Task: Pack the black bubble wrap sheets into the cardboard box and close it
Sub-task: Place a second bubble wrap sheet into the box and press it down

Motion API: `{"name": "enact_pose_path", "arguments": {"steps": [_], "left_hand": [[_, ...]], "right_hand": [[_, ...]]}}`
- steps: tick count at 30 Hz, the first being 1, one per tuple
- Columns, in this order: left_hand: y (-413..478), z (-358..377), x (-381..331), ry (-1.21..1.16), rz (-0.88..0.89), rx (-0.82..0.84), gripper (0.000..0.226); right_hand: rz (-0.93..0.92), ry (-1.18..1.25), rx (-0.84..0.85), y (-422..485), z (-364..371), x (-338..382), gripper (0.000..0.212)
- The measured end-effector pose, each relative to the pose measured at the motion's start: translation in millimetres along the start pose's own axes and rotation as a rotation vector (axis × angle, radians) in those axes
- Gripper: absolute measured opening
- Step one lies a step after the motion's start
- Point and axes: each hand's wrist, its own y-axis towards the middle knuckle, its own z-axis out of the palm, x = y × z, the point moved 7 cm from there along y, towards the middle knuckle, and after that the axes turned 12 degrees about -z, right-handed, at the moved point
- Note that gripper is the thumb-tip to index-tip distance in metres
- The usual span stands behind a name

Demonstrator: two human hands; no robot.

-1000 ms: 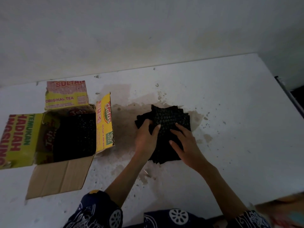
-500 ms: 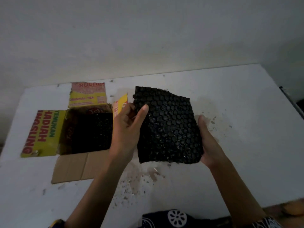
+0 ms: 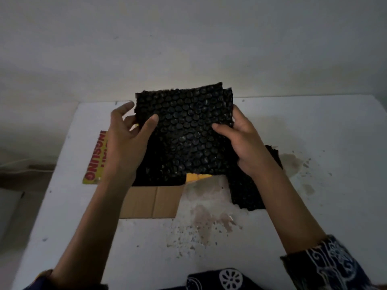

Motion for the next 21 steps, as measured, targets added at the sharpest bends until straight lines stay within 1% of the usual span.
{"name": "enact_pose_path", "arguments": {"steps": [3,5,6,8,10,12,14,16,18,21], "left_hand": [[14,-18,8,0.020,-0.001,0.060,0.061],[24,-25,20,0.128,0.039,0.082,0.063],[30,-29,28,0.208,0.061,0.080,0.060],[43,-34,45,0.382,0.080,0.084,0.047],[51,-34,60,0.561,0.087,0.111,0.038],[58,-32,72,0.698,0.099,0.152,0.041],[63,-31,78,0.833,0.151,0.185,0.046],[66,-30,79,0.935,0.195,0.218,0.050],[70,-28,82,0.998,0.214,0.272,0.053],[73,-23,90,1.142,0.275,0.357,0.053]], "right_hand": [[-0.004,-0.021,-0.025,11,17,-11,0.035],[0.047,-0.080,-0.034,14,25,-29,0.045],[0.083,-0.122,-0.030,14,28,-40,0.055],[0.124,-0.264,0.011,13,34,-59,0.075],[0.084,-0.454,0.070,12,40,-68,0.082],[-0.018,-0.679,0.134,12,49,-72,0.076],[-0.117,-0.925,0.205,12,59,-74,0.059],[-0.125,-1.052,0.268,11,66,-82,0.045],[-0.095,-1.122,0.328,9,71,-90,0.043],[-0.106,-1.275,0.419,10,79,-94,0.046]]}}
